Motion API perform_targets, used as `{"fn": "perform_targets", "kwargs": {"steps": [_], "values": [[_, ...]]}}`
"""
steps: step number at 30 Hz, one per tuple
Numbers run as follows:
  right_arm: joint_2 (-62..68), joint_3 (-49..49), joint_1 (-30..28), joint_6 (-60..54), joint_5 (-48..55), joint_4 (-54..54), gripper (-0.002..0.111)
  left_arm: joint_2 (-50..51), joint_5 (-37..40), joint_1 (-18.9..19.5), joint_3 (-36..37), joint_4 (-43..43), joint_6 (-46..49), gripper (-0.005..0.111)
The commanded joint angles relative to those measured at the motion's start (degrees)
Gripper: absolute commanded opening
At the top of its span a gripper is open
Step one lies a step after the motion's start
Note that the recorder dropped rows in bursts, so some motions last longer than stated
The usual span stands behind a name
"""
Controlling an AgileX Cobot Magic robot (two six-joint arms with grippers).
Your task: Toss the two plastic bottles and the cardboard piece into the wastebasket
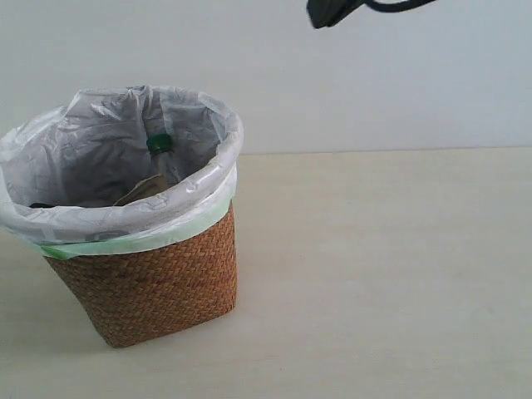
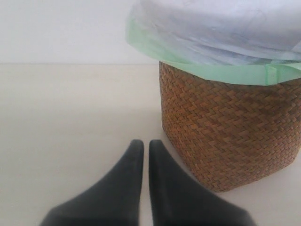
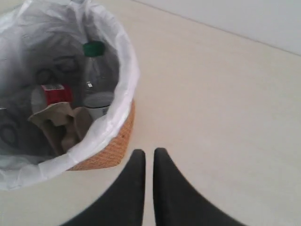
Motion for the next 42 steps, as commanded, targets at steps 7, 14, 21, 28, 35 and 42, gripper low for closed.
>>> {"fn": "perform_targets", "kwargs": {"steps": [7, 14, 21, 28, 35, 42], "values": [[-23.53, 23.45, 1.28, 7.71, 0.98, -17.61, 0.001, -0.22, -0.28, -0.49, 0.21, -0.15, 0.14, 0.004], [-43.95, 39.23, 1.28, 9.96, -10.14, -18.14, 0.001, -0.22, -0.28, -0.49, 0.21, -0.15, 0.14, 0.004], [-58.35, 43.57, 1.28, 9.96, -10.55, -17.53, 0.001, -0.22, -0.28, -0.49, 0.21, -0.15, 0.14, 0.004], [-66.51, 43.57, 1.17, 9.32, -9.31, -15.05, 0.001, -0.22, -0.28, -0.49, 0.21, -0.15, 0.14, 0.004], [-73.01, 43.57, 1.08, 8.90, -7.84, -11.69, 0.001, -0.22, -0.28, -0.49, 0.21, -0.15, 0.14, 0.004], [-78.29, 43.57, -0.74, 8.90, -8.30, -9.93, 0.000, -0.22, -0.28, -0.49, 0.21, -0.15, 0.14, 0.004]]}}
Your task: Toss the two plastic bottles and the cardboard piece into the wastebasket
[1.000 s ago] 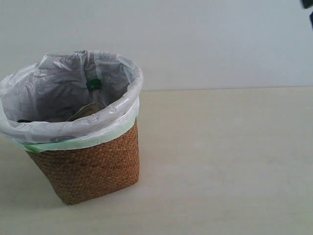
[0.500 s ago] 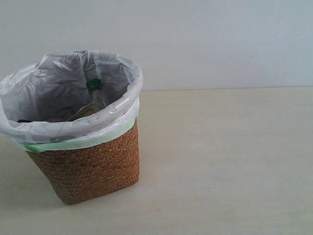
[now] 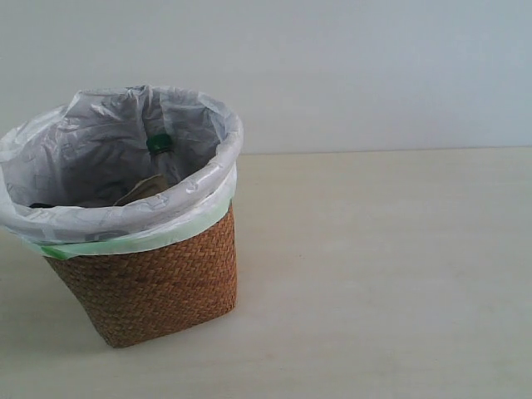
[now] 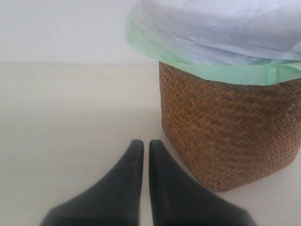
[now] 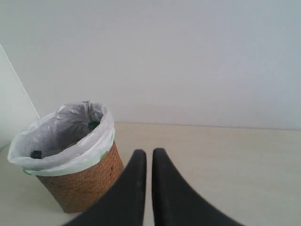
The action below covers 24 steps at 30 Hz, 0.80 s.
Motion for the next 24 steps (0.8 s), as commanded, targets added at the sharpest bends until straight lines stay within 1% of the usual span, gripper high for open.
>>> {"fn": "perform_targets", "kwargs": {"steps": [1, 5, 9, 11, 15, 17, 20, 24], "values": [[-3.45, 0.13, -3.22, -0.96, -0.25, 0.81, 0.000, -0.22, -0.28, -0.49, 0.21, -0.15, 0.14, 0.004], [-6.14, 0.13, -9.95, -6.72, -1.29, 4.33, 0.000, -0.22, -0.28, -0.49, 0.21, -0.15, 0.14, 0.004], [-9.41, 0.13, -18.88, -13.12, -4.56, 9.03, 0.000, -0.22, -0.28, -0.49, 0.21, -0.15, 0.14, 0.004], [-11.27, 0.13, -22.98, -14.79, -6.41, 9.64, 0.000, -0.22, -0.28, -0.49, 0.21, -0.15, 0.14, 0.004], [-13.29, 0.13, -28.78, -17.81, -8.67, 10.02, 0.000, -0.22, -0.28, -0.49, 0.21, -0.15, 0.14, 0.004], [-13.29, 0.13, -30.00, -19.64, -8.93, 11.27, 0.000, -0.22, -0.28, -0.49, 0.21, -0.15, 0.14, 0.004], [-13.29, 0.13, -30.14, -20.52, -9.05, 14.09, 0.000, -0.22, -0.28, -0.49, 0.21, -0.15, 0.14, 0.004], [-13.29, 2.73, -30.14, -21.65, -11.16, 14.95, 0.000, -0.22, -0.28, -0.49, 0.21, -0.15, 0.14, 0.004]]}}
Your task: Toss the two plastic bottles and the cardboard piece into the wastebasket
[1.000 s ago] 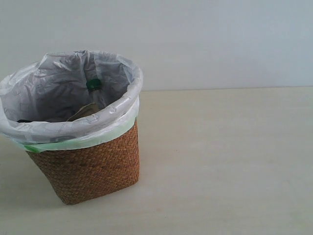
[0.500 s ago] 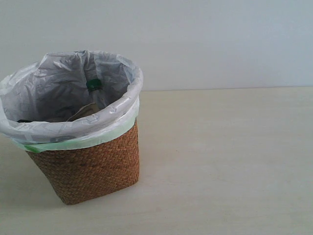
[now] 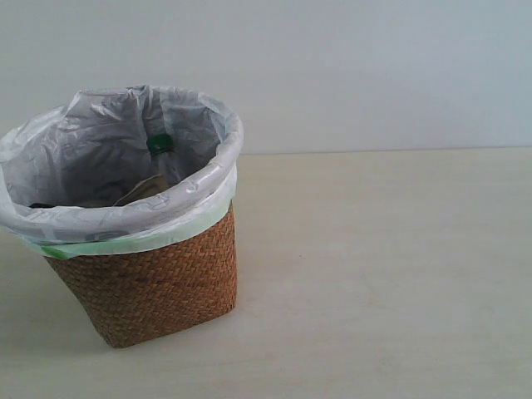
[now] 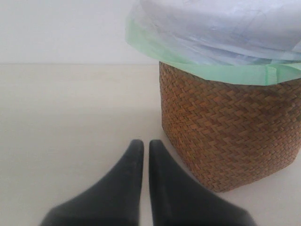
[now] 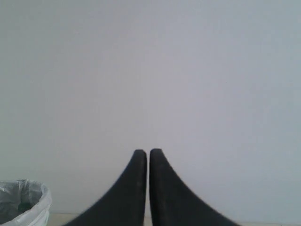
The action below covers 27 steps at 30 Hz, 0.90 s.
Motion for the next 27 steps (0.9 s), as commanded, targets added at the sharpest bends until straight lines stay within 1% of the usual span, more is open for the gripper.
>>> {"fn": "perform_targets", "kwargs": {"steps": [1, 6, 16, 21, 27], "values": [[0.00, 3.87, -0.40, -1.77, -3.58, 1.13, 0.000, -0.22, -0.28, -0.49, 0.21, -0.15, 0.14, 0.004], [0.00, 11.34, -0.40, -1.66, -11.53, 3.33, 0.000, -0.22, -0.28, -0.49, 0.21, -0.15, 0.14, 0.004], [0.00, 30.23, -0.40, -1.39, -30.20, 10.31, 0.000, -0.22, -0.28, -0.49, 0.21, -0.15, 0.14, 0.004], [0.00, 38.43, -0.40, -0.29, -38.36, 10.55, 0.000, -0.22, -0.28, -0.49, 0.21, -0.15, 0.14, 0.004], [0.00, 42.84, -0.40, 0.27, -47.23, 10.55, 0.000, -0.22, -0.28, -0.49, 0.21, -0.15, 0.14, 0.004]]}}
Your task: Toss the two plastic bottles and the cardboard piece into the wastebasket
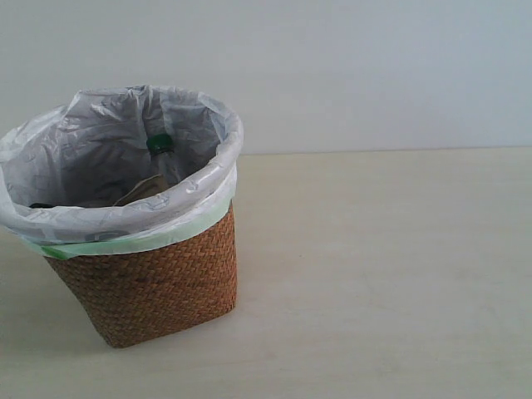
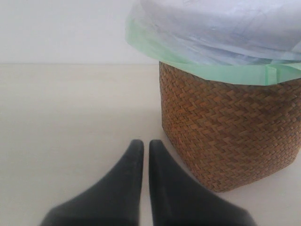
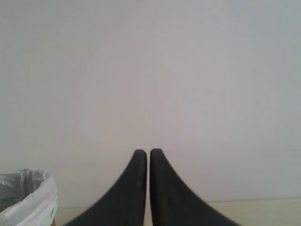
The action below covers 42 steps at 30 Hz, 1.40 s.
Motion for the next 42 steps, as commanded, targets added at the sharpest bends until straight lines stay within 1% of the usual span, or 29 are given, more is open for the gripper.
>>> {"fn": "perform_targets", "kwargs": {"steps": [1, 5, 12, 29, 31, 42], "values": [[-0.30, 1.75, -0.40, 0.76, -7.36, 0.21, 0.000, -0.22, -0.28, -0.49, 0.21, -0.15, 0.14, 0.004], [-0.30, 1.75, -0.40, 3.18, -8.36, 0.21, 0.000, -0.22, -0.28, -0.49, 0.21, -0.15, 0.14, 0.004], [-0.30, 1.96, -0.40, 3.20, -5.79, 0.21, 0.000, -0.22, -0.28, -0.49, 0.21, -0.15, 0.14, 0.004], [-0.26, 1.96, -0.40, 3.20, -5.80, 0.21, 0.000, -0.22, -0.28, -0.49, 0.21, -0.15, 0.14, 0.004], [-0.26, 1.96, 0.67, 3.20, -5.80, 0.21, 0.000, -0.22, -0.28, -0.49, 0.21, -0.15, 0.14, 0.004], [-0.26, 1.96, 0.67, 3.20, -5.80, 0.21, 0.000, -0.22, -0.28, -0.49, 0.21, -0.15, 0.14, 0.004]]}}
